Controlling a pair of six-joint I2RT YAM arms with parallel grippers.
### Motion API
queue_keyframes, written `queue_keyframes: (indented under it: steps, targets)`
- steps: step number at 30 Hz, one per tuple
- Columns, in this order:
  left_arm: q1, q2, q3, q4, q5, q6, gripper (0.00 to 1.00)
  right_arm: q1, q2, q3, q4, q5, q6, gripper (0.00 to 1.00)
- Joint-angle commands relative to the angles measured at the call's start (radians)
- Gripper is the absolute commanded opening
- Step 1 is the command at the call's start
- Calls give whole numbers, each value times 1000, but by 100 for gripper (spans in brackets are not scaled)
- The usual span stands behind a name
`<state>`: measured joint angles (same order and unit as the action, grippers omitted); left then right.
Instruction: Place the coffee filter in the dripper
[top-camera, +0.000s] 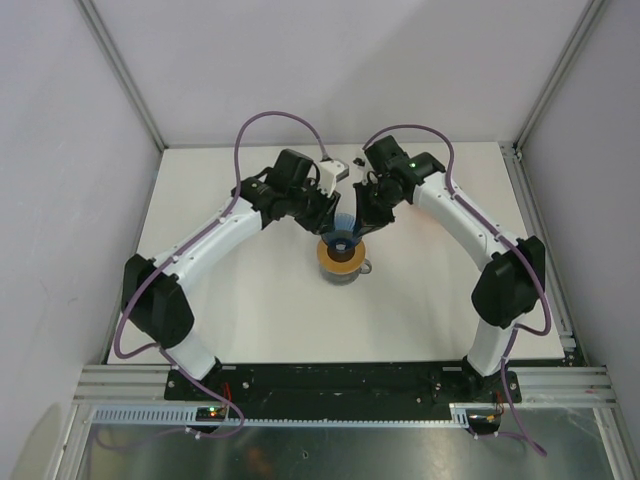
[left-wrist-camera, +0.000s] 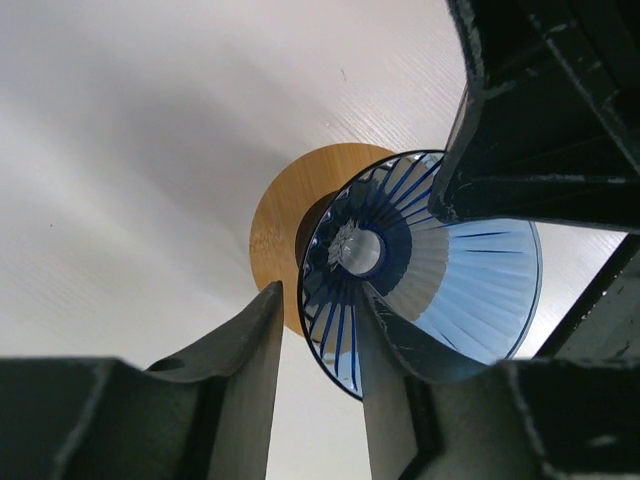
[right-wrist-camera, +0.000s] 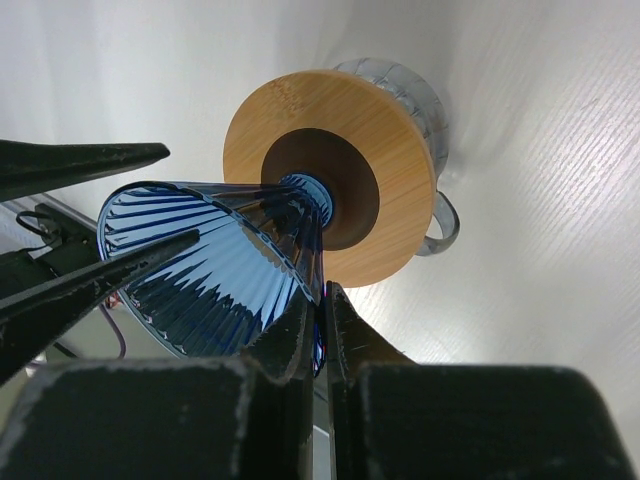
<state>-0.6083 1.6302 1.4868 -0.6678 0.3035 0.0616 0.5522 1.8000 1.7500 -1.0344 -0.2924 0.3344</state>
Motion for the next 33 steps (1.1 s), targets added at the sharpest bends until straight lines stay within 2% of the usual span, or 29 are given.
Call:
queue_keyframes:
  steps: [1,7,12,14,18,20,24,30,33]
  targets:
    - [8,10,62,14,26,22,41,4,23,58,-38,-14,-25,0]
    - [16,23,103,13,19,30,47,2,31,65,-60,-6,-32,0]
    - [26,34,127,14,6,41,48,3,44,86,-91,16,-34,0]
    - [27,33,120,14,11,46,43,5,49,95,-100,23,-36,0]
    - [28,25,89,15,37,60,28,8,54,105,-109,30,-35,0]
    - [26,21,73,14,44,66,24,9,58,106,-109,31,-35,0]
    - [27,10,48,14,62,71,23,9,62,105,-108,32,-36,0]
    - [27,-3,44,14,79,82,26,8,67,112,-108,31,-39,0]
    - [26,2,33,14,68,96,21,7,67,111,-108,30,-42,0]
